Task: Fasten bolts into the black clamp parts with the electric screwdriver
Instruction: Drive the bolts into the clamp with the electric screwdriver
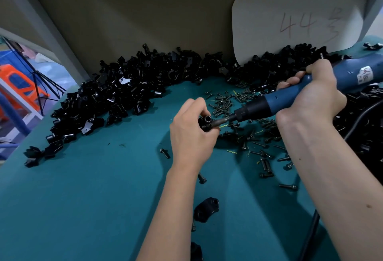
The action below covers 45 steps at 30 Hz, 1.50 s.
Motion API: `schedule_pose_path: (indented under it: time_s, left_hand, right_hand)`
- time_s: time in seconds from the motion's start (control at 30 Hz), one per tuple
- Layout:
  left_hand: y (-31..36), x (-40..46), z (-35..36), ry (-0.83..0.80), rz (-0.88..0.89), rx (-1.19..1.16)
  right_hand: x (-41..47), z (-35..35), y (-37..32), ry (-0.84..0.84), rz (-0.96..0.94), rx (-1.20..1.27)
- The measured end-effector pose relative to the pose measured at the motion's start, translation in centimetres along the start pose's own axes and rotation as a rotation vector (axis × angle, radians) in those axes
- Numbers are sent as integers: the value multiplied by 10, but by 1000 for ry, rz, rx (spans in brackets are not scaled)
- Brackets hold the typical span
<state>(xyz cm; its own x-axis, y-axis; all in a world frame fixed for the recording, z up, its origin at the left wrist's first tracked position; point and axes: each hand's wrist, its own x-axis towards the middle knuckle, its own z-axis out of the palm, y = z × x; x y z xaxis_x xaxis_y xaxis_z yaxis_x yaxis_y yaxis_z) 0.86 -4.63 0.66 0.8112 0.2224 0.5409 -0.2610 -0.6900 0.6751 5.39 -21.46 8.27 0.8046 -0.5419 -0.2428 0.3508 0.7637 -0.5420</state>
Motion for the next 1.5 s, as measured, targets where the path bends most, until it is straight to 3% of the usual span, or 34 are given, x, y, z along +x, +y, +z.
schedule_pose_path:
  time_s: [0.1, 0.27, 0.33, 0.43, 0.53, 0.77, 0.9, 1.0, 1.13, 1.3, 1.5]
  left_hand:
    - [-2, 1, 0, 14, 41, 32]
    - [-15, 7, -12, -18, -198, -159]
    - [-19, 11, -18, 28, -364, -371]
    - [-17, 15, -22, 12, -645, -906]
    - [-15, 17, -23, -27, -779, -1153]
    - [-11, 17, -30, -66, -908, -1329]
    - [-11, 17, -31, -55, -901, -1327]
    - [-11, 17, -31, -57, -898, -1302]
    - [-9, 17, -28, -58, -901, -1274]
    - [-5, 16, -26, -57, -848, -1212]
    - [5, 15, -16, -26, -710, -1151]
  right_hand:
    - [1, -1, -1, 3, 0, -17]
    - [1, -6, -3, -62, 73, 5]
    - [2, -7, -2, -80, 85, -25]
    - [-2, -10, 7, -154, 160, -187]
    - [-8, -16, 24, -173, 235, -302]
    - [-7, -25, 44, -277, 336, -513]
    - [-3, -29, 50, -370, 364, -776]
    - [-3, -34, 53, -454, 270, -1045]
    - [-3, -39, 54, -570, 4, -1415]
    - [-4, -37, 50, -693, -191, -1670]
    - [-5, -33, 40, -562, -570, -1936]
